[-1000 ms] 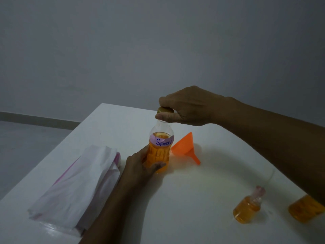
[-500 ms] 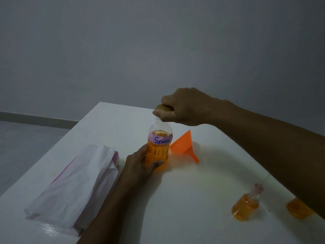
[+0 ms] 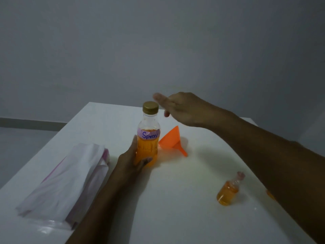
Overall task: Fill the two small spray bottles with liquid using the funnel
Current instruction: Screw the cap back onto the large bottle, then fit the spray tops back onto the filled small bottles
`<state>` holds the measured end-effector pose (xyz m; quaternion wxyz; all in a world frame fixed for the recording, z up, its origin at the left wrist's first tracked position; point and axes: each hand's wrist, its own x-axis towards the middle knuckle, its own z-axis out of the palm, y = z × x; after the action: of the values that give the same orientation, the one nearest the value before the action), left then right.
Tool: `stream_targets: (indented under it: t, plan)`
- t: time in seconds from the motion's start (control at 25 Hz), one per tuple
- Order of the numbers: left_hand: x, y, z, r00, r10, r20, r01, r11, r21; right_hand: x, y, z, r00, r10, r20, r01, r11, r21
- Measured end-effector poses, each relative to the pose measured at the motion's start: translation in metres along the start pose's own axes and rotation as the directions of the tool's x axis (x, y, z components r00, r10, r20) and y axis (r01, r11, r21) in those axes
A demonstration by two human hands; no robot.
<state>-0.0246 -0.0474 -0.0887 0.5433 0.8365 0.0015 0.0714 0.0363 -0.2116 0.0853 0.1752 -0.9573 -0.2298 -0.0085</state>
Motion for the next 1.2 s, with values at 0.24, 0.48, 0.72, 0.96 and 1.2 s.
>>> stream_targets:
  t: [0.24,0.48,0.72,0.96,1.2]
  plan:
    - [-0.038,0.013,0.003,0.961,-0.036,-0.273,0.101,0.968,0.228,-0.120,0.073,-0.012,0.931,0.207,-0.300,-0.108,0.943,0.316]
    - [-0.082,0.048,0.075,0.985,0.142,0.100,-0.161,0.963,0.215,-0.216,0.123,0.044,0.787,0.574,-0.224,-0.436,0.776,0.456]
    - [-0.080,0.064,0.142,0.952,0.075,0.296,-0.122,0.982,0.146,-0.207,0.158,0.094,0.738,0.662,-0.132,-0.553,0.705,0.445]
    - [-0.073,0.069,0.166,0.968,0.143,0.205,-0.175,0.973,0.151,-0.176,0.178,0.101,0.756,0.587,-0.290,-0.476,0.797,0.371]
    - [-0.066,0.072,0.156,0.977,0.169,0.130,-0.180,0.981,0.079,-0.196,0.170,0.063,0.826,0.457,-0.330,-0.232,0.809,0.540]
